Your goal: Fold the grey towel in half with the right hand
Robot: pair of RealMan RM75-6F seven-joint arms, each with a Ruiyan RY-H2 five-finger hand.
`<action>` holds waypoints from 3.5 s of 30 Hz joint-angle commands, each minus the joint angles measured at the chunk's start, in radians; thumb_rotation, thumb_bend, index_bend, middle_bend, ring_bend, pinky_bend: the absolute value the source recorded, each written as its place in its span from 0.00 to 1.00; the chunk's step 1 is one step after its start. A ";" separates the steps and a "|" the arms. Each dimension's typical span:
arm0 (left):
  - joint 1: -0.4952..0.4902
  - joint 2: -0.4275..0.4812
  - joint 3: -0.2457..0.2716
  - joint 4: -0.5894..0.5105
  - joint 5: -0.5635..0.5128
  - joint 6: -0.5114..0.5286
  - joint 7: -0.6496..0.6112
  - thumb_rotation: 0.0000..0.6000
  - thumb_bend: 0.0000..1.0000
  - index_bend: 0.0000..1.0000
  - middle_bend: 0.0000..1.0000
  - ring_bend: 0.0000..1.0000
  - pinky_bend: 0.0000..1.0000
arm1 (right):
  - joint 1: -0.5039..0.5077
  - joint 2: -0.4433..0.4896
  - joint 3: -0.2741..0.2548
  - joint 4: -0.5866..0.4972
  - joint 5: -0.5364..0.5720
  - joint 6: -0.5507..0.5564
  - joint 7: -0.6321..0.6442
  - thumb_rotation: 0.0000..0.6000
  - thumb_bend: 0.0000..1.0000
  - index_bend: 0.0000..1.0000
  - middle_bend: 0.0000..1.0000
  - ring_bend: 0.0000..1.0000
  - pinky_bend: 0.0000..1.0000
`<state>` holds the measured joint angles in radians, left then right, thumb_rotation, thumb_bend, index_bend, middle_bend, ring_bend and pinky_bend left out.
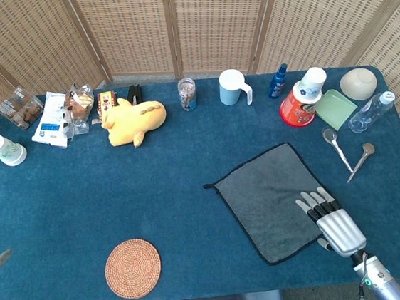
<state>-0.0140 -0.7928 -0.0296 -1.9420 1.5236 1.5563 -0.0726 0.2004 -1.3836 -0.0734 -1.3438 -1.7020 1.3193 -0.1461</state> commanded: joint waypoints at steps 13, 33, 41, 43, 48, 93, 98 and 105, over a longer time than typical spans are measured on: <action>-0.002 -0.001 0.000 -0.001 -0.004 -0.007 0.004 1.00 0.13 0.00 0.00 0.00 0.00 | 0.016 -0.025 -0.003 0.006 0.014 -0.020 0.013 1.00 0.00 0.10 0.00 0.00 0.00; 0.000 0.001 0.002 0.000 -0.002 -0.005 0.001 1.00 0.13 0.00 0.00 0.00 0.00 | 0.019 0.017 -0.028 -0.050 -0.018 -0.003 -0.014 1.00 0.00 0.11 0.00 0.00 0.00; -0.002 0.001 0.002 0.000 -0.003 -0.008 0.000 1.00 0.13 0.00 0.00 0.00 0.00 | 0.028 -0.006 -0.027 -0.022 -0.012 -0.020 -0.007 1.00 0.00 0.11 0.00 0.00 0.00; -0.001 0.001 0.002 0.000 -0.004 -0.008 0.000 1.00 0.13 0.00 0.00 0.00 0.00 | 0.031 -0.014 -0.023 -0.013 -0.011 -0.020 -0.002 1.00 0.00 0.11 0.00 0.00 0.00; -0.002 0.004 0.003 0.001 -0.006 -0.012 -0.008 1.00 0.13 0.00 0.00 0.00 0.00 | 0.046 -0.026 -0.012 -0.003 -0.007 -0.031 -0.003 1.00 0.00 0.11 0.00 0.00 0.00; -0.003 0.003 0.004 0.002 -0.007 -0.016 -0.007 1.00 0.13 0.00 0.00 0.00 0.00 | 0.052 -0.121 -0.020 0.157 -0.057 0.083 0.166 1.00 0.48 0.52 0.00 0.00 0.12; -0.002 0.003 0.004 0.002 -0.006 -0.014 -0.006 1.00 0.13 0.00 0.00 0.00 0.00 | 0.049 -0.126 -0.018 0.165 -0.056 0.096 0.171 1.00 0.47 0.54 0.00 0.00 0.13; -0.002 0.005 0.004 0.002 -0.007 -0.015 -0.010 1.00 0.13 0.00 0.00 0.00 0.00 | 0.049 -0.136 -0.014 0.170 -0.053 0.103 0.163 1.00 0.48 0.60 0.00 0.00 0.14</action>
<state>-0.0161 -0.7882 -0.0256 -1.9402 1.5169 1.5413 -0.0825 0.2492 -1.5192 -0.0876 -1.1731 -1.7554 1.4227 0.0176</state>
